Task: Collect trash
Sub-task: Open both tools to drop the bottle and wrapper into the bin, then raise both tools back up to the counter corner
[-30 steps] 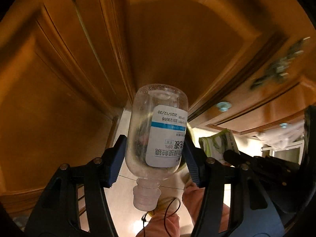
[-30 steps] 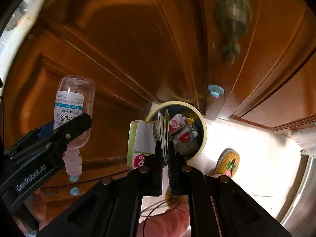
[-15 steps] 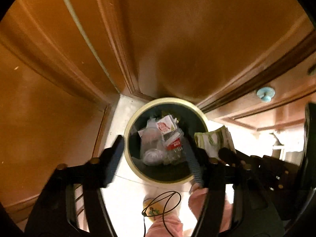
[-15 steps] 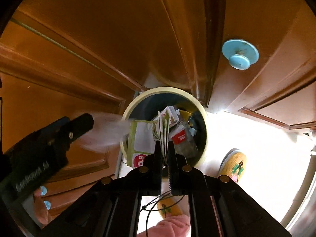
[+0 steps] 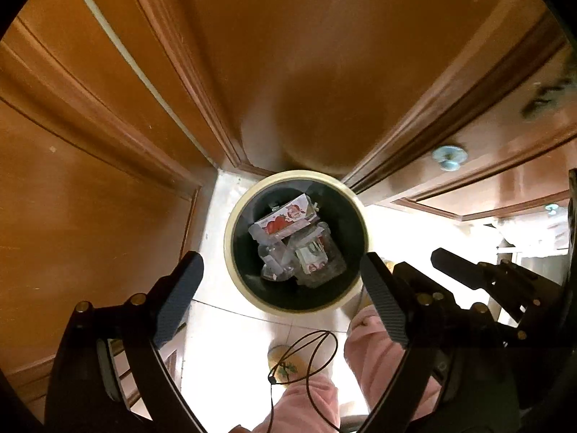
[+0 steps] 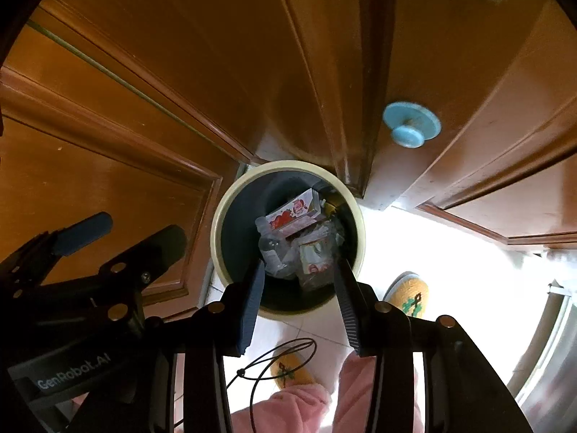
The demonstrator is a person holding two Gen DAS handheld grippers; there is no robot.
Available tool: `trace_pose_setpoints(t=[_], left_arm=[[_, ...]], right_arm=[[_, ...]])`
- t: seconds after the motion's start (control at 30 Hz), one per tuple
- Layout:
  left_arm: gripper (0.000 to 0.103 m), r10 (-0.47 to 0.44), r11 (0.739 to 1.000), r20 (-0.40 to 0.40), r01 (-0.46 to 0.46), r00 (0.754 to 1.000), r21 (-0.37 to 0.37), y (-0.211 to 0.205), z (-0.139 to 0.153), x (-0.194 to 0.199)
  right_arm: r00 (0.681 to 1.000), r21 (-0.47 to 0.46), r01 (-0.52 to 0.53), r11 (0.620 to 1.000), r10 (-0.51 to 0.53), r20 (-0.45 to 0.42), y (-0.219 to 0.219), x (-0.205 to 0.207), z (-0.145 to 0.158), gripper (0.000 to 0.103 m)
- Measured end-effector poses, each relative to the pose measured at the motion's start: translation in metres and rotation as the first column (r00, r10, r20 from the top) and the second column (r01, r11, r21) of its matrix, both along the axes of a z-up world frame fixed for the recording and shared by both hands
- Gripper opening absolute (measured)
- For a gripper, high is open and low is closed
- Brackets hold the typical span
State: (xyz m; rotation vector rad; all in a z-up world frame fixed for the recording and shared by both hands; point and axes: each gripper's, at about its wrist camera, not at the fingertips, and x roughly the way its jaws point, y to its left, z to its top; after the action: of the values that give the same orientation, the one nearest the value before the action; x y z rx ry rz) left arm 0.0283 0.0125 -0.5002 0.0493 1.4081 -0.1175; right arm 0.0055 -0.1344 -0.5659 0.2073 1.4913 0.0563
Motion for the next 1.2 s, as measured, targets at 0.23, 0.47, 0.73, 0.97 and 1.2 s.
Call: trace_pose_setpoints(t=[0.23, 0.47, 0.73, 0.97, 1.2], left_arm=[[0.087, -0.025, 1.000, 0.028, 0.025, 0.999, -0.009, -0.007, 0.072, -0.005], [0.087, -0.061, 0.997, 0.123, 0.066, 0.991, -0.036, -0.014, 0.182, -0.018], [0.087, -0.111, 0.990, 0.313, 0.134, 0.943, -0.054, -0.018, 0.315, -0.042], [0.087, -0.140, 0.980, 0.472, 0.189, 0.870, -0.058, -0.017, 0.418, -0.057], [0.087, -0.146, 0.978, 0.603, 0.207, 0.784, -0.033, -0.018, 0.498, -0.074]], right_arm=[[1.000, -0.010, 0.005, 1.000, -0.004, 0.027, -0.012, -0.012, 0.064, 0.041], [0.997, -0.024, 0.019, 1.000, -0.017, 0.076, -0.019, -0.029, 0.166, 0.041], [0.978, -0.058, 0.053, 0.997, -0.040, 0.207, -0.021, -0.052, 0.302, 0.041], [0.941, -0.086, 0.117, 0.989, -0.083, 0.327, -0.022, -0.074, 0.406, 0.041], [0.879, -0.108, 0.180, 0.978, -0.111, 0.463, -0.037, -0.088, 0.505, 0.041]])
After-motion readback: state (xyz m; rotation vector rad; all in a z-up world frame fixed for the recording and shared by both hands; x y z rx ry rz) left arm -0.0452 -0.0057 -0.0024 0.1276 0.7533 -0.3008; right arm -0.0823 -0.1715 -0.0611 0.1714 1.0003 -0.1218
